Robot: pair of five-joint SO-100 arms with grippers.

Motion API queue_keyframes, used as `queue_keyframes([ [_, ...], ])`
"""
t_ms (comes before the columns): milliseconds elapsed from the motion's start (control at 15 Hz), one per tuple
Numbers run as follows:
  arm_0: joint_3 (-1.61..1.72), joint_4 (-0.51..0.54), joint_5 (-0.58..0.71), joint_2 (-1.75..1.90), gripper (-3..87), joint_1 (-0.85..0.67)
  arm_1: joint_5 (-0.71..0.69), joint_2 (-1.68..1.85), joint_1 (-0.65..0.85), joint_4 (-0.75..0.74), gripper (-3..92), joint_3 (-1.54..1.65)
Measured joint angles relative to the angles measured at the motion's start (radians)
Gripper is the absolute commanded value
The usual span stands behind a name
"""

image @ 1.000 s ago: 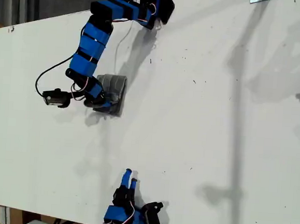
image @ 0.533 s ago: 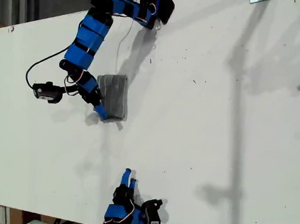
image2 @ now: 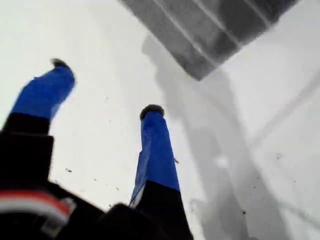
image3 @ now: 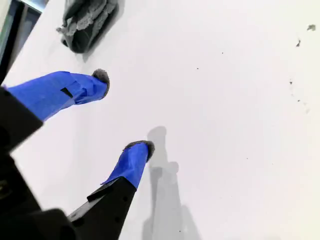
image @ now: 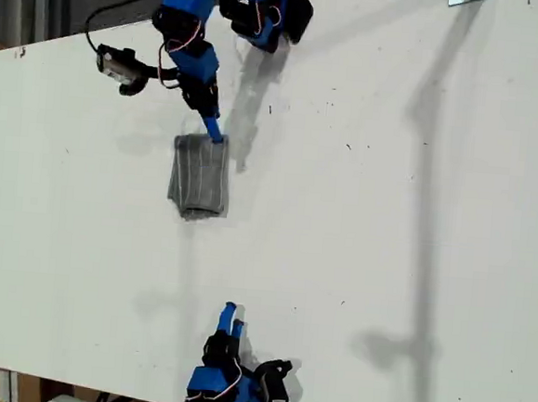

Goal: Grasp corners of a square towel and fold twice.

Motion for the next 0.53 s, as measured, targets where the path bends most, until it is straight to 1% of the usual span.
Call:
queue_keyframes([
  [67,0.0,0.0,-0.008,0.0,23.1,0.015,0.089,0.202,-0.087,0.002,17.7,0.175],
  [200,0.002,0.0,-0.015,0.0,22.6,0.054,0.224,0.528,-0.196,0.066,17.7,0.396],
  [267,0.008,-0.008,-0.025,0.0,22.4,0.095,0.268,0.676,-0.235,0.149,17.4,0.456],
  [333,0.011,-0.014,-0.012,0.0,22.2,0.123,0.318,0.755,-0.241,0.212,16.9,0.492],
  [400,0.012,-0.018,0.061,0.0,21.8,0.144,0.341,0.756,-0.27,0.229,16.9,0.511],
  [467,0.012,-0.023,0.147,0.0,20.8,0.158,0.348,0.79,-0.262,0.235,16.9,0.512],
  [533,0.012,-0.025,0.265,0.0,19.9,0.183,0.356,0.788,-0.259,0.249,16.9,0.512],
])
